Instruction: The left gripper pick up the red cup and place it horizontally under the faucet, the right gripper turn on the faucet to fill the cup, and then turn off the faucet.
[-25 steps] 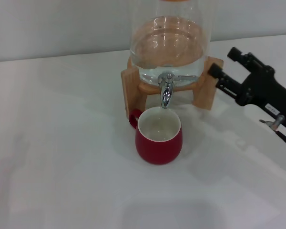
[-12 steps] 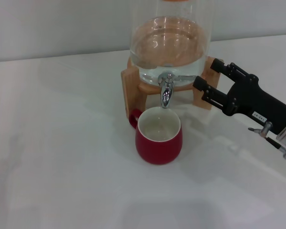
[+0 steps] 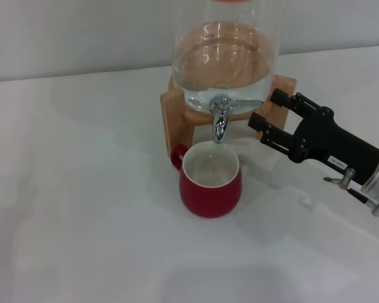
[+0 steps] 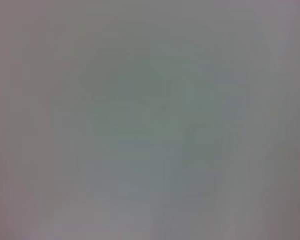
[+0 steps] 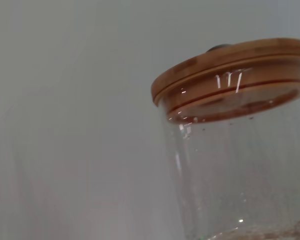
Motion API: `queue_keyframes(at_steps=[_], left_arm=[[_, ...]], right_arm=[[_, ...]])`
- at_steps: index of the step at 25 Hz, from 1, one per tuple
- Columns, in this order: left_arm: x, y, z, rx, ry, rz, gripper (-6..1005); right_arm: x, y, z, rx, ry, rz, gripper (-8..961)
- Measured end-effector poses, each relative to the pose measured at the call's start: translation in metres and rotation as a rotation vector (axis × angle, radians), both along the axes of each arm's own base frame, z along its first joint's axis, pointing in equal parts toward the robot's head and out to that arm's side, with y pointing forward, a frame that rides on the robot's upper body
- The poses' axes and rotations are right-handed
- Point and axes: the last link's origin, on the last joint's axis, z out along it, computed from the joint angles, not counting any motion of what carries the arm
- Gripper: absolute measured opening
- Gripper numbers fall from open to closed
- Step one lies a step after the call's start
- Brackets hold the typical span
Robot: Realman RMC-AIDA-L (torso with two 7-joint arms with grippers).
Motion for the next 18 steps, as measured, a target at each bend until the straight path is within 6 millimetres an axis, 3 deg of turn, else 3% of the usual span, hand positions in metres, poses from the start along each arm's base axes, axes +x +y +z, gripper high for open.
queue_keyframes(at_steps=[18], left_arm=[[0.005, 0.006, -0.006, -0.039, 0.006, -0.015, 865]], right_arm=[[-0.013, -0.001, -0.005, -0.062, 0.017, 0.066, 766]])
